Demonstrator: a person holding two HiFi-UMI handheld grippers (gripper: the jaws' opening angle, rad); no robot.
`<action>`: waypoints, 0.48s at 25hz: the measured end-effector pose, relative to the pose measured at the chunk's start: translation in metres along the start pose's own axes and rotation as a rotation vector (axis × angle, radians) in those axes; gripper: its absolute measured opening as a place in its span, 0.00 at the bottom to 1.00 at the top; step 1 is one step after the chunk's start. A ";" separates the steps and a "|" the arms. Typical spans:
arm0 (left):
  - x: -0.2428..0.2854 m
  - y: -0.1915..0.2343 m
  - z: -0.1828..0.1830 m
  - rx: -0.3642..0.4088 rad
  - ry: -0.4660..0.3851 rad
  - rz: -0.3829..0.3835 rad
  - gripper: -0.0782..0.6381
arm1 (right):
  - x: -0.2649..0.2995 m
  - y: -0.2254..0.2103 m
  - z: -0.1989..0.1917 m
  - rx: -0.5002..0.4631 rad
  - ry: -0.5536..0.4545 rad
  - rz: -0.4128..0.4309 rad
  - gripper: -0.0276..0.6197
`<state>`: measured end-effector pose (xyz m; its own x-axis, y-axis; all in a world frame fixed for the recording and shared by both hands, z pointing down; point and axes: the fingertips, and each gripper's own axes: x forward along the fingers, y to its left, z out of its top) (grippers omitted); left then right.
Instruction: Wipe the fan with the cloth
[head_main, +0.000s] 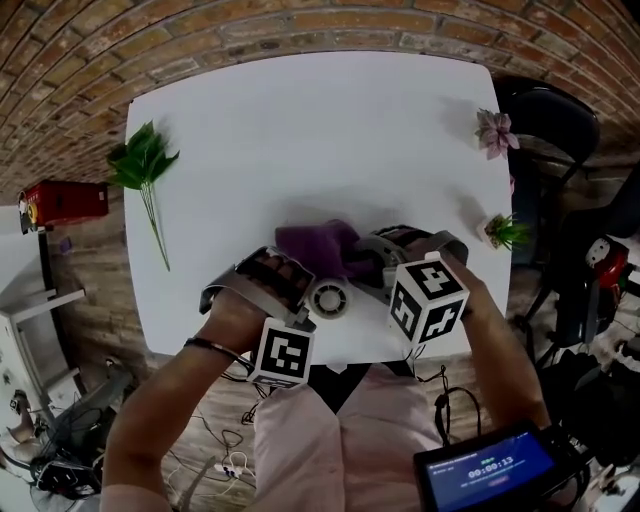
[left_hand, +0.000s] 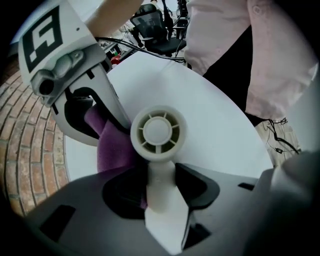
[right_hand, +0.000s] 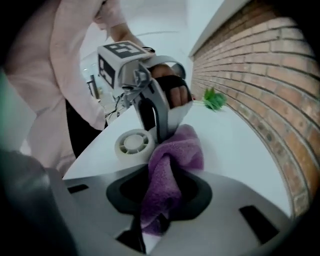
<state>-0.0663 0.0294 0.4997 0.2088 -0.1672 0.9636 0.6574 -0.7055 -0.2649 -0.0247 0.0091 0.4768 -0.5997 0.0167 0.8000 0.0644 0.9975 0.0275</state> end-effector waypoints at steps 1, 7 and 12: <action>0.000 0.001 0.000 0.001 0.000 0.001 0.37 | 0.000 0.002 0.002 -0.055 -0.003 0.019 0.19; 0.004 -0.003 -0.002 -0.048 0.012 -0.083 0.37 | 0.002 0.007 0.006 -0.258 0.038 0.095 0.18; 0.005 -0.002 -0.003 -0.103 0.011 -0.147 0.37 | -0.005 0.011 0.006 -0.296 0.057 0.129 0.18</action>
<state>-0.0687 0.0283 0.5055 0.1071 -0.0643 0.9922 0.6028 -0.7894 -0.1162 -0.0262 0.0201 0.4695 -0.5261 0.1298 0.8405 0.3711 0.9242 0.0896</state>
